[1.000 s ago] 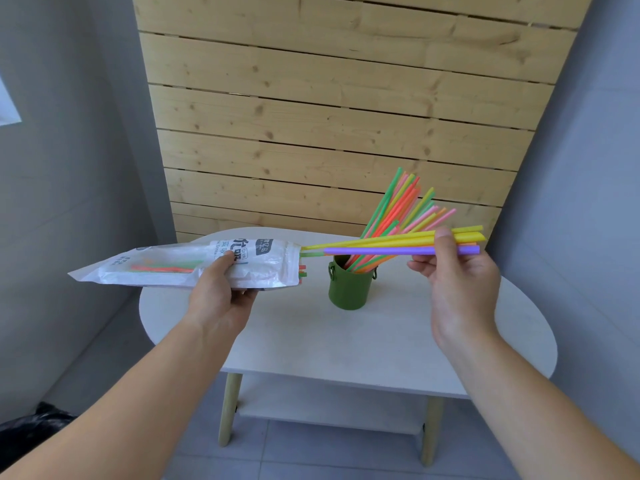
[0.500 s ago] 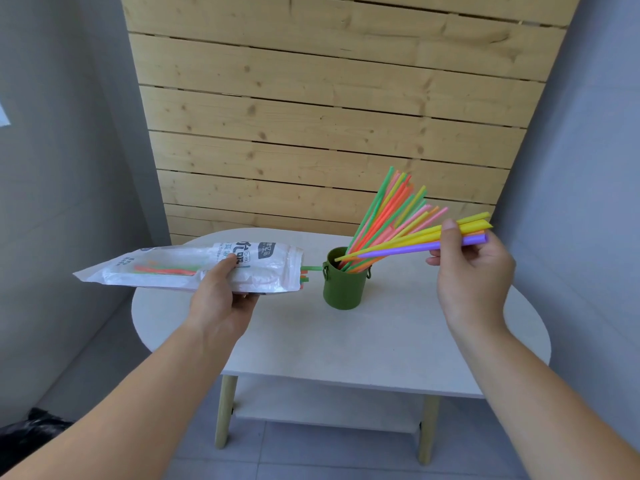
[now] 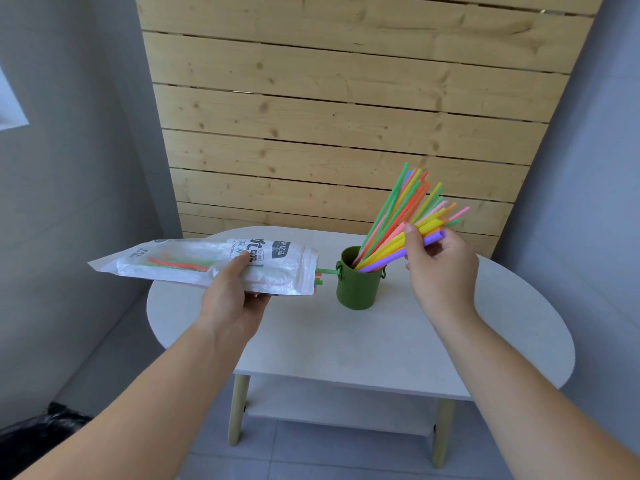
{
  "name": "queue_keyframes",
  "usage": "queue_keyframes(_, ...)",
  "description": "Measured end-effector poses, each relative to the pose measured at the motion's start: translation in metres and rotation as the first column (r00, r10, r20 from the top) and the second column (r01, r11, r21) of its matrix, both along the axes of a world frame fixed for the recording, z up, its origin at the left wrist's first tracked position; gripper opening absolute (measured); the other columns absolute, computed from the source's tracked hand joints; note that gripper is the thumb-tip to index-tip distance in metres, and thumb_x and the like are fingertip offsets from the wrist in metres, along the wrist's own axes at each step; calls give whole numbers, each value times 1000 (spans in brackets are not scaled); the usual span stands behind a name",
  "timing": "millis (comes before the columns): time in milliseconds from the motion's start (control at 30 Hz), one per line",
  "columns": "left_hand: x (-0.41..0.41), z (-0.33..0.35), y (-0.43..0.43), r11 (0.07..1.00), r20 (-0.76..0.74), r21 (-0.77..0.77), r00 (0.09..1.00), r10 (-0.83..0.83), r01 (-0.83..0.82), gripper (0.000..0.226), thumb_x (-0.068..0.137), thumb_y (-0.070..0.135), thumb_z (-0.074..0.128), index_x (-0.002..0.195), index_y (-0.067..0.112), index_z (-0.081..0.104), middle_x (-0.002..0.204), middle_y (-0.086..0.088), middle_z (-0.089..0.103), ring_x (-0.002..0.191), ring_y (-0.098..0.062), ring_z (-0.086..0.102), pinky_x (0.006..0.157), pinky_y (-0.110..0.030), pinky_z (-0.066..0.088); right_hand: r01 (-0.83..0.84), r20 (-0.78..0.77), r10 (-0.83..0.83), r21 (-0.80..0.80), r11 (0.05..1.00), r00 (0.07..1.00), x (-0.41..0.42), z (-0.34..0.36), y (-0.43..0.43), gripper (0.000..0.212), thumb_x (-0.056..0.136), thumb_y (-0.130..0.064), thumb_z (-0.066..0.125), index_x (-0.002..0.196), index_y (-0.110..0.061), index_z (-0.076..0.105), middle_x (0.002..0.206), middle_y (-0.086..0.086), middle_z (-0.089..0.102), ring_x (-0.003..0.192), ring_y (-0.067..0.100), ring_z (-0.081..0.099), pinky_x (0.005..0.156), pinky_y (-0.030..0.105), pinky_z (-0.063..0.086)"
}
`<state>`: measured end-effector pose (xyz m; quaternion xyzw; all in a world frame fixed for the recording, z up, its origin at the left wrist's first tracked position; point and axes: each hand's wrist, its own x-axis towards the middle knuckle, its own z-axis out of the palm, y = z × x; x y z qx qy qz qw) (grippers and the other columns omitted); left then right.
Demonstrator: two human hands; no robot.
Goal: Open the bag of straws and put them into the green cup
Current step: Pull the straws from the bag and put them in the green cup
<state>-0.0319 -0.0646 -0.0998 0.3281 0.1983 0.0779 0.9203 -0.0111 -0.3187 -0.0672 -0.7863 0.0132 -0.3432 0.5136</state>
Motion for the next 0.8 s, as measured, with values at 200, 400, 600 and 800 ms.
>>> queue_keyframes(200, -1, -1, 0, 1000, 11, 7, 1000, -14, 14, 23, 98, 9, 67, 121, 9, 67, 118, -9, 79, 104, -23, 78, 88, -39, 62, 7, -53, -9, -28, 1000, 999, 11, 1, 2, 35, 95, -36, 64, 71, -12, 62, 59, -5, 61, 55, 8, 55, 54, 24, 36)
queue_keyframes(400, -1, -1, -2, 999, 15, -2, 999, -32, 32, 25, 97, 9, 68, 122, 9, 67, 115, -9, 80, 103, -23, 78, 85, -38, 63, -35, -124, 31, -34, 999, 992, 24, -1, 11, 32, 94, -34, 64, 74, -8, 61, 73, 12, 67, 69, 29, 65, 64, 34, 50)
queue_keyframes(600, 0, -4, 0, 999, 15, 9, 999, -35, 35, 22, 95, 10, 70, 117, 9, 69, 112, -8, 81, 99, -22, 79, 84, -38, 64, -30, -116, 25, -40, 999, 993, 32, -5, 13, 27, 92, -32, 65, 72, -14, 59, 74, 10, 69, 70, 30, 68, 64, 33, 53)
queue_keyframes(800, 1, -4, -1, 999, 21, 8, 999, -40, 40, 20, 95, 10, 70, 115, 10, 68, 108, -7, 82, 97, -22, 79, 79, -36, 65, -38, -140, 33, -35, 999, 990, 26, -12, 14, 34, 84, -38, 75, 64, -21, 53, 59, -7, 60, 60, 7, 59, 54, 24, 37)
